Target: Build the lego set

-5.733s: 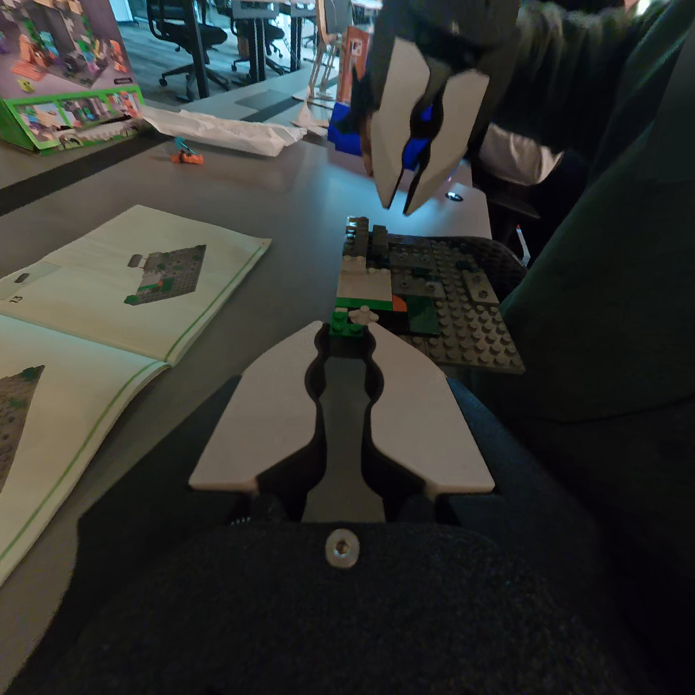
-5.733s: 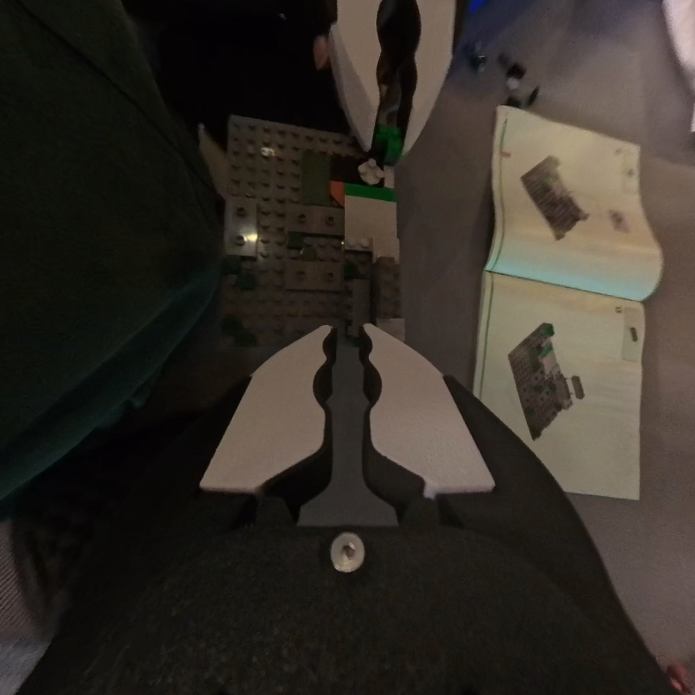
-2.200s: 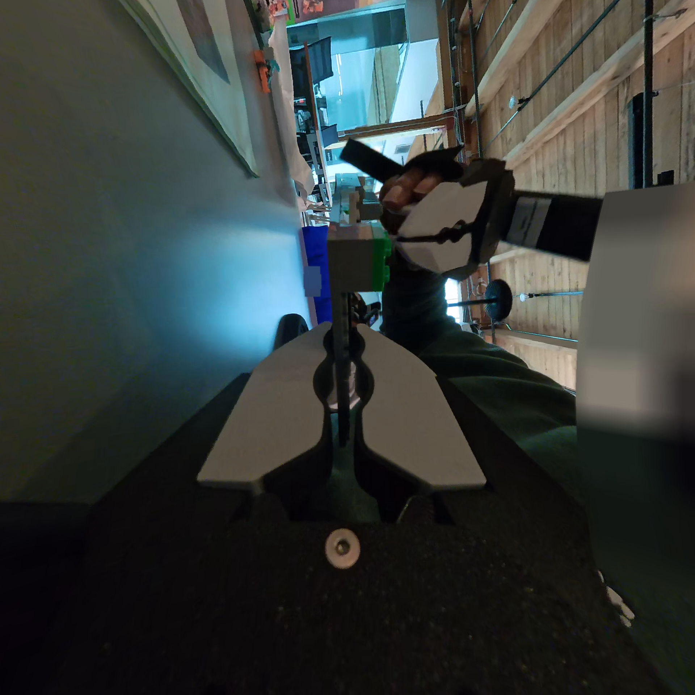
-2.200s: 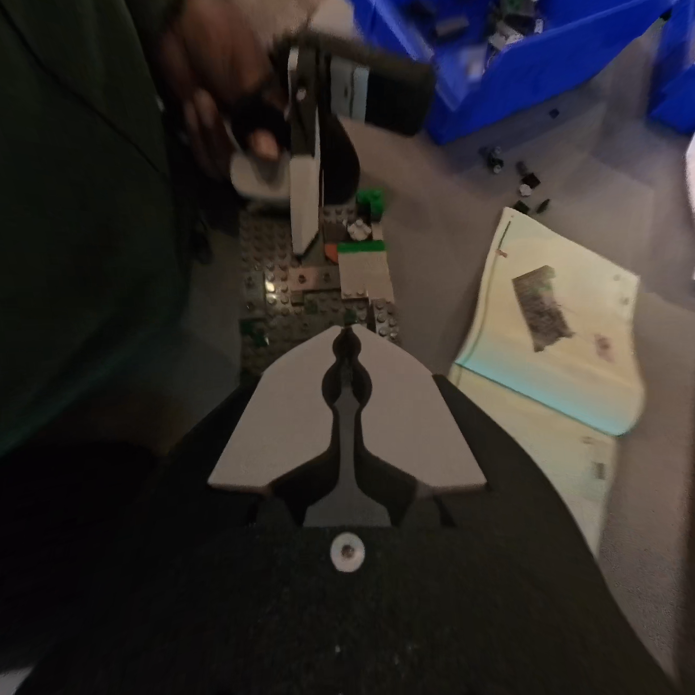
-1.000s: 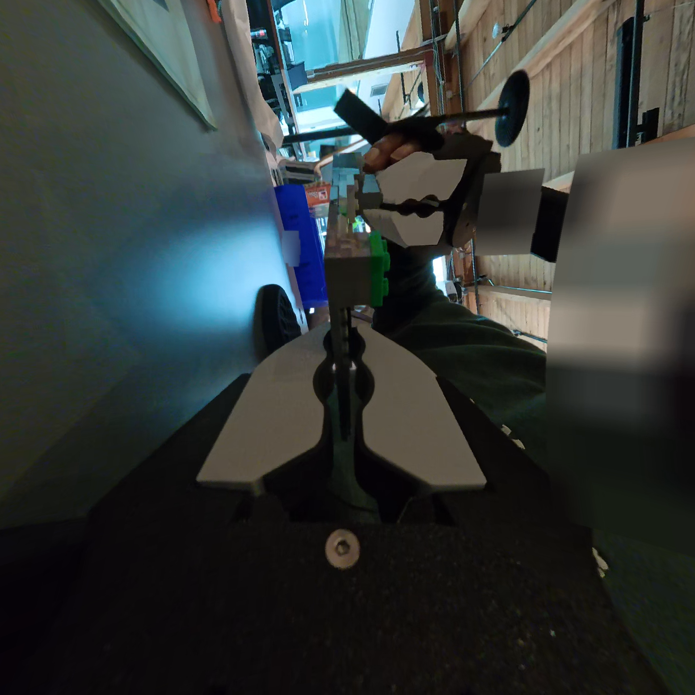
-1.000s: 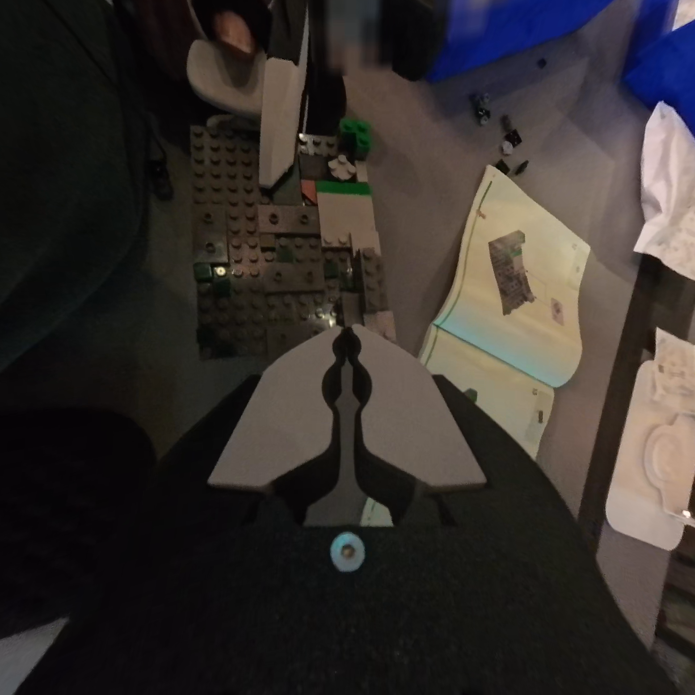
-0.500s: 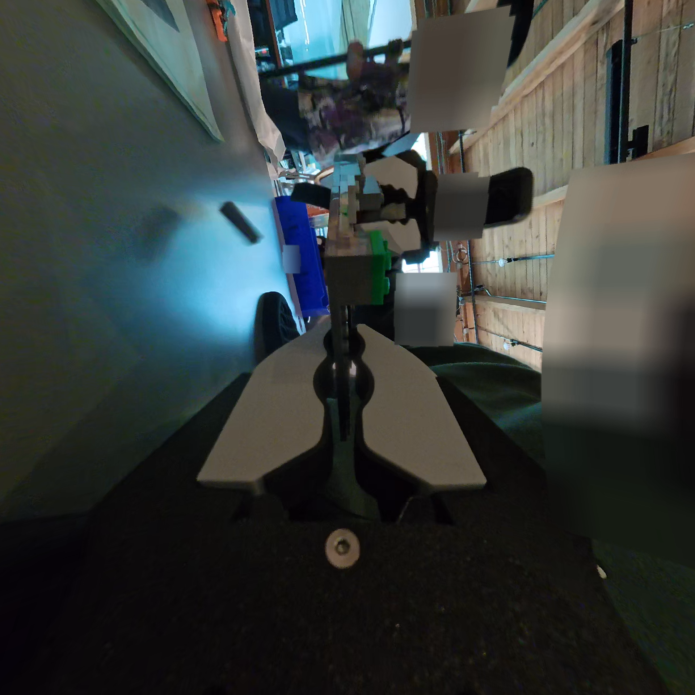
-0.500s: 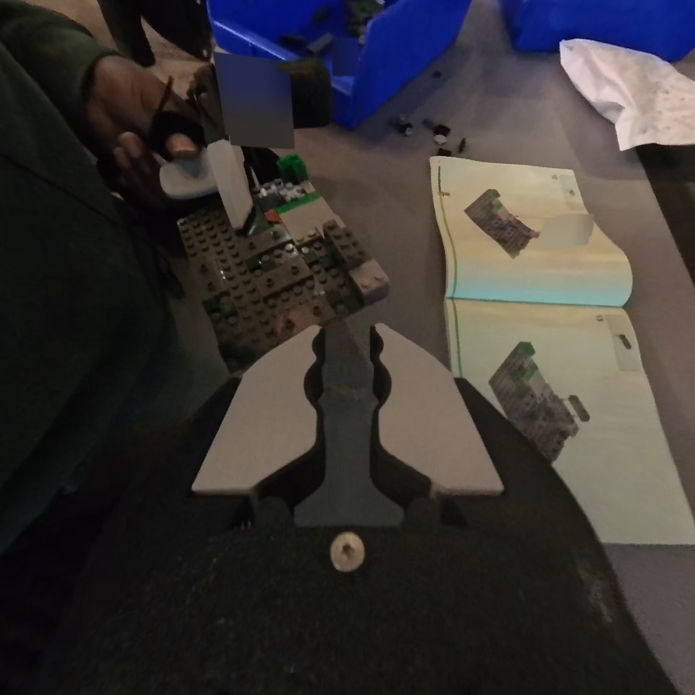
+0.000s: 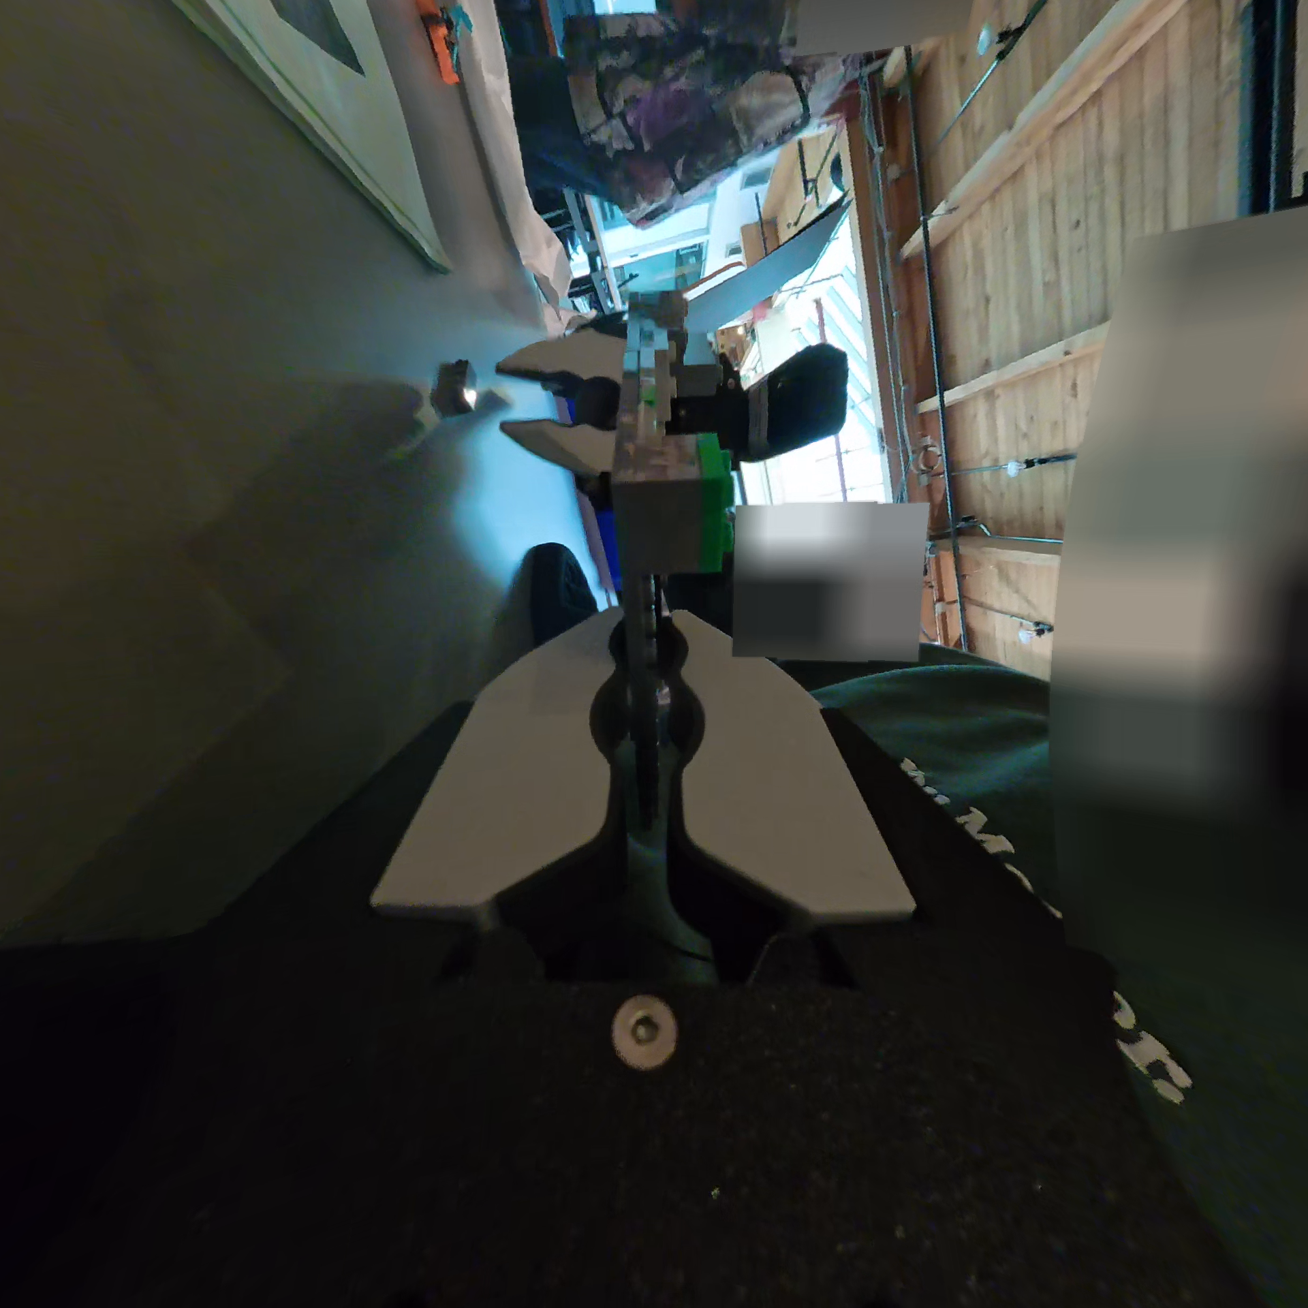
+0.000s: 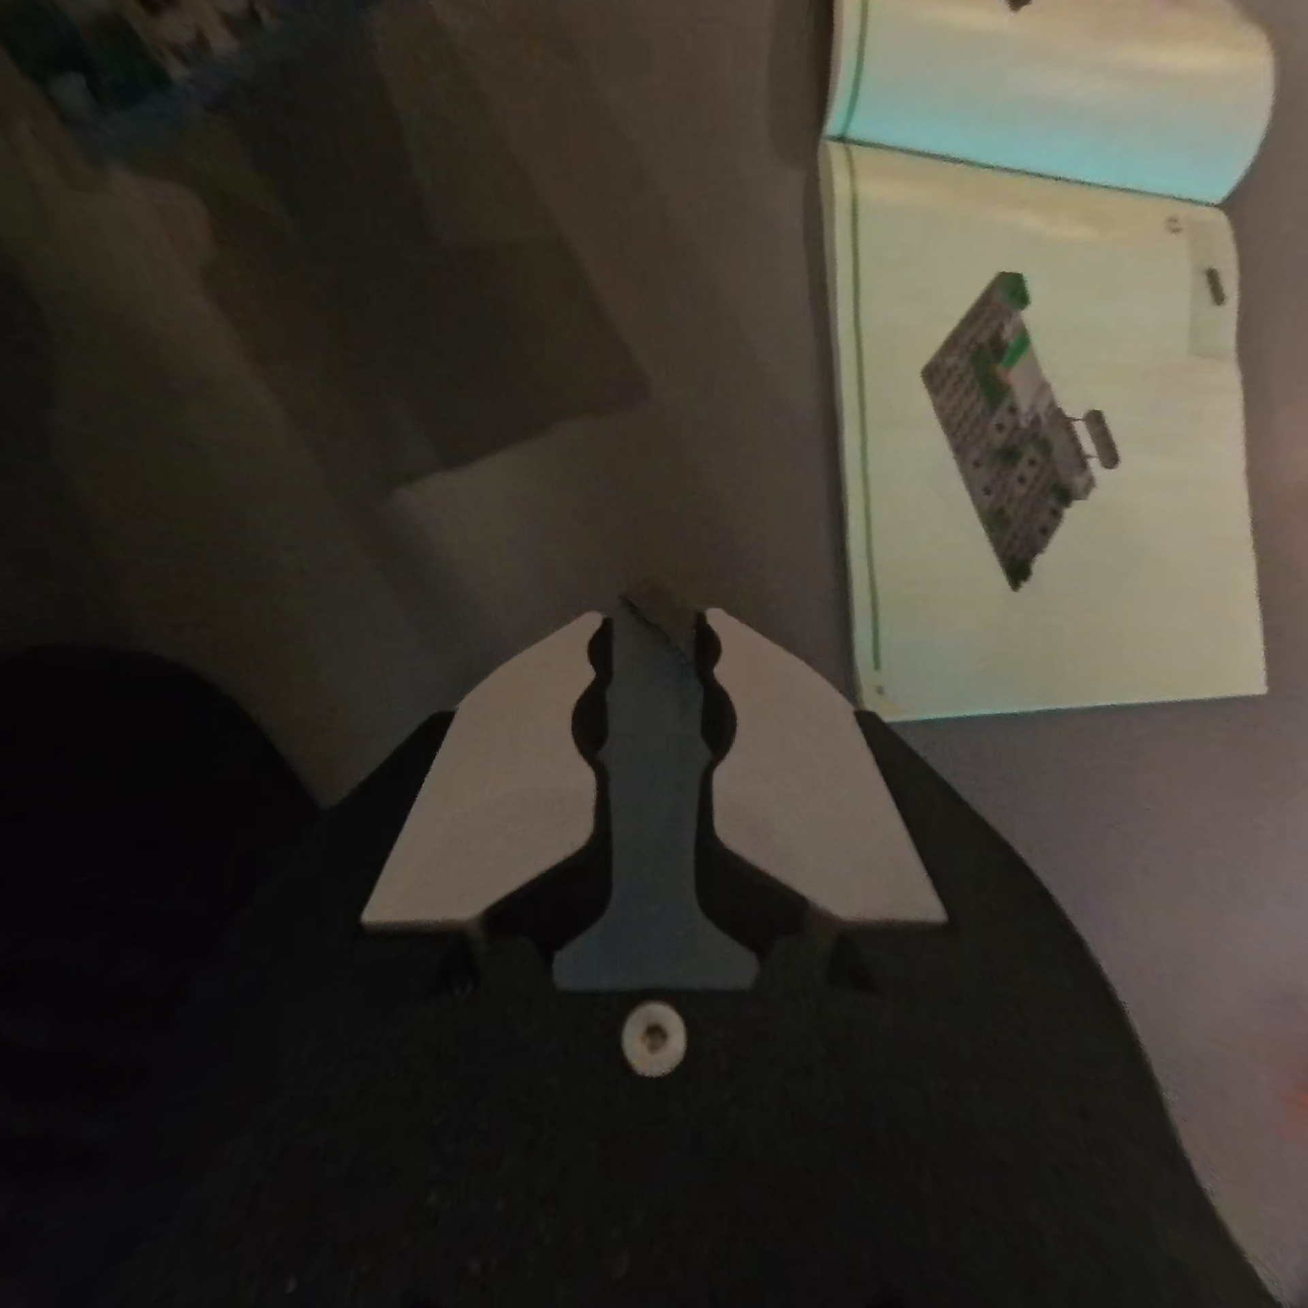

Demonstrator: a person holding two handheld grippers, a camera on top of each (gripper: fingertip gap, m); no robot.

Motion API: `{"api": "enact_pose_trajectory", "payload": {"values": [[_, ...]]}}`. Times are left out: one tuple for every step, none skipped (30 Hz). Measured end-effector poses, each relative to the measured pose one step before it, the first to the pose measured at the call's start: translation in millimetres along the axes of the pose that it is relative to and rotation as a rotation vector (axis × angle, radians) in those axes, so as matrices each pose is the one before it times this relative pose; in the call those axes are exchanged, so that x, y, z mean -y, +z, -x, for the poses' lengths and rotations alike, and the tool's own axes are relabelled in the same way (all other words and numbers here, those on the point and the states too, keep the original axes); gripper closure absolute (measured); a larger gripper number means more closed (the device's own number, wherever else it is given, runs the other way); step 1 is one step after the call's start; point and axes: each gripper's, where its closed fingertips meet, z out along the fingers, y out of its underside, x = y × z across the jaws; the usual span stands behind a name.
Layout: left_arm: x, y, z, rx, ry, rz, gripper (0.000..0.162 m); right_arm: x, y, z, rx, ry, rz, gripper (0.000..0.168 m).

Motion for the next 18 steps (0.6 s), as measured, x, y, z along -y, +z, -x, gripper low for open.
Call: {"api": "enact_pose_trajectory", "payload": {"values": [[-0.69,1.47,0.08,0.0003,0.0018,0.0062,0.155,-0.74,-1.09,-3.36,0.0017,0.0012,-0.0117,0.148],[-0.67,1.45,-0.05,0.0009,0.0028,0.0066,0.155,-0.81,-0.07,-2.78,0.0154,0.0086,-0.0109,0.149],[-0.59,1.33,0.04,0.0014,0.0035,0.0055,0.155,-1.16,0.70,-2.21,0.0282,0.0131,-0.0072,0.151],[-0.44,1.21,0.01,0.0012,0.0023,0.0043,0.155,-1.18,0.99,-1.82,0.0357,0.0113,-0.0035,0.152],[-0.48,0.96,0.01,-0.0002,0.0000,0.0033,0.155,-0.99,1.00,-1.70,0.0404,0.0108,-0.0031,0.153],[-0.50,0.70,-0.04,0.0000,-0.0007,0.0028,0.155,-0.22,0.64,-0.71,0.0519,0.0158,-0.0054,0.155],[-0.40,0.49,0.09,0.0011,-0.0003,0.0014,0.155,0.51,0.22,-0.53,0.0573,0.0222,-0.0063,0.156],[-0.41,0.40,0.13,0.0009,-0.0007,0.0013,0.155,0.59,-0.14,-1.00,0.0541,0.0211,-0.0029,0.156],[-0.55,0.52,-0.15,-0.0008,-0.0017,0.0024,0.155,0.37,-0.49,-0.43,0.0535,0.0137,0.0031,0.156],[-0.38,0.50,-0.12,-0.0008,-0.0006,0.0028,0.155,-0.03,-0.34,-0.54,0.0466,0.0075,0.0094,0.156],[-0.18,0.54,-0.07,0.0010,0.0013,0.0010,0.156,-0.14,0.14,-0.99,0.0371,0.0022,0.0124,0.156],[-0.03,0.48,0.15,0.0010,0.0014,0.0003,0.156,0.17,0.77,0.49,0.0398,-0.0018,0.0125,0.156],[0.14,0.49,0.11,-0.0002,-0.0003,0.0001,0.155,0.60,1.48,2.80,0.0467,-0.0027,0.0133,0.156],[0.17,0.44,0.27,-0.0006,-0.0013,-0.0006,0.155,0.66,2.10,2.59,0.0355,-0.0045,0.0153,0.156],[0.27,0.48,0.26,-0.0002,-0.0010,-0.0012,0.155,-0.46,2.90,0.76,0.0147,-0.0106,0.0215,0.156],[0.25,0.27,0.21,-0.0008,-0.0005,-0.0010,0.155,-2.04,3.45,-0.91,-0.0030,-0.0166,0.0279,0.155],[0.27,0.18,0.16,-0.0010,-0.0009,-0.0012,0.155,-1.64,3.40,-0.39,-0.0045,-0.0165,0.0191,0.156],[0.20,0.15,0.31,-0.0009,-0.0015,-0.0009,0.155,0.98,2.55,1.77,0.0051,-0.0078,-0.0033,0.156]]}}
